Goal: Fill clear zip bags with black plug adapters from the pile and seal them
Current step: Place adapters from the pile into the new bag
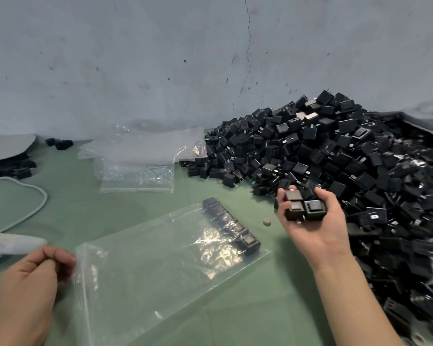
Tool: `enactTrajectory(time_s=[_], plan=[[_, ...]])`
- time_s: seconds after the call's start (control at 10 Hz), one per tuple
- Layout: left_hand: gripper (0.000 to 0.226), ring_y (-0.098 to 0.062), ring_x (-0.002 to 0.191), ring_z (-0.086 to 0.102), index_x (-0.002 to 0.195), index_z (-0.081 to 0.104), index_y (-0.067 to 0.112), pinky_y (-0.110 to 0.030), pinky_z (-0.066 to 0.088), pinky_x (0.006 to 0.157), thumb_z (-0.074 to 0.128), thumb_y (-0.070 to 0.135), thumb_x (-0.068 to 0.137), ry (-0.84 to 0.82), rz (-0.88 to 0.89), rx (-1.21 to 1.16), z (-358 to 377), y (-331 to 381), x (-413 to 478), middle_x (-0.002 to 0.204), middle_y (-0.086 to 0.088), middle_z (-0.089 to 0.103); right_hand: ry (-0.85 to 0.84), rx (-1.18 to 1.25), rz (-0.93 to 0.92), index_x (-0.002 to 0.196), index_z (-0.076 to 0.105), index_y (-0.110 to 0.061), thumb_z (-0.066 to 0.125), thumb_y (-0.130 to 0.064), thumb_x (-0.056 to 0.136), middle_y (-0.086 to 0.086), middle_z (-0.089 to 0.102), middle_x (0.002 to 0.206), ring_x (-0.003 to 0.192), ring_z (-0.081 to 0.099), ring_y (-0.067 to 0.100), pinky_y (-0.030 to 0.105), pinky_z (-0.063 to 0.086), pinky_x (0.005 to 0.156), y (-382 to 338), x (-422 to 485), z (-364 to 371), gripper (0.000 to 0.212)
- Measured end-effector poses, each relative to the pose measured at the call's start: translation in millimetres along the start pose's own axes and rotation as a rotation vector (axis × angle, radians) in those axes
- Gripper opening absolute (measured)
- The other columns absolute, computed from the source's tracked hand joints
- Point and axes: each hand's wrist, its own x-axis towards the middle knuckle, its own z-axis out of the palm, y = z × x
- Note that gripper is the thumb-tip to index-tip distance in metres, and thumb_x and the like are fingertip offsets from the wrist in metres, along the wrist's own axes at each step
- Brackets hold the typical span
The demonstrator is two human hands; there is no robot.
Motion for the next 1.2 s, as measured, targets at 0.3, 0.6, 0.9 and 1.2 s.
enactTrajectory(time_s=[0.3, 0.6, 0.9, 1.2], plan=[[0.042, 0.007, 0.056, 0.059, 0.078, 0.066, 0.035, -0.005, 0.044, 0.048, 0.042, 0.001, 0.083, -0.016, 0.010, 0.000, 2.8, -5.7, 1.5, 0.069, 0.015, 0.067, 0.433, -1.938, -0.828, 0.112, 0.046, -0.035, 0.059, -0.034, 0.091, -0.003, 0.048, 0.118, 0.092, 0.055, 0.023, 0.038, 0.039, 0.071, 5.9, 13.0, -20.2, 0.025], [0.055, -0.020, 0.063, 0.055, 0.059, 0.065, 0.020, -0.018, 0.049, 0.053, 0.031, -0.015, 0.083, -0.021, -0.021, -0.143, 8.8, -6.4, 4.8, 0.058, 0.005, 0.065, 0.378, -2.347, -0.681, 0.119, 0.045, -0.029, 0.053, -0.035, 0.093, 0.000, 0.049, 0.124, 0.098, 0.051, 0.032, 0.038, 0.035, 0.073, 14.7, 31.3, -7.2, 0.028], [0.026, -0.022, 0.065, 0.055, 0.063, 0.063, 0.017, -0.022, 0.051, 0.060, 0.040, 0.005, 0.064, 0.064, -0.036, -0.171, 12.8, -14.0, 4.5, 0.062, 0.004, 0.066, 0.404, -2.375, -0.643, 0.127, 0.044, -0.027, 0.054, -0.031, 0.096, 0.003, 0.039, 0.146, 0.111, 0.050, 0.036, 0.038, 0.039, 0.075, 30.5, 37.9, -20.6, 0.032], [0.036, -0.007, 0.051, 0.055, 0.063, 0.065, 0.016, -0.011, 0.046, 0.050, 0.038, -0.005, 0.072, 0.056, -0.015, -0.179, 14.4, -7.0, -1.0, 0.060, 0.006, 0.066, 0.301, -2.330, -0.595, 0.118, 0.044, -0.034, 0.053, -0.034, 0.093, -0.002, 0.048, 0.120, 0.095, 0.051, 0.028, 0.037, 0.037, 0.072, 22.8, 42.4, -16.9, 0.027]])
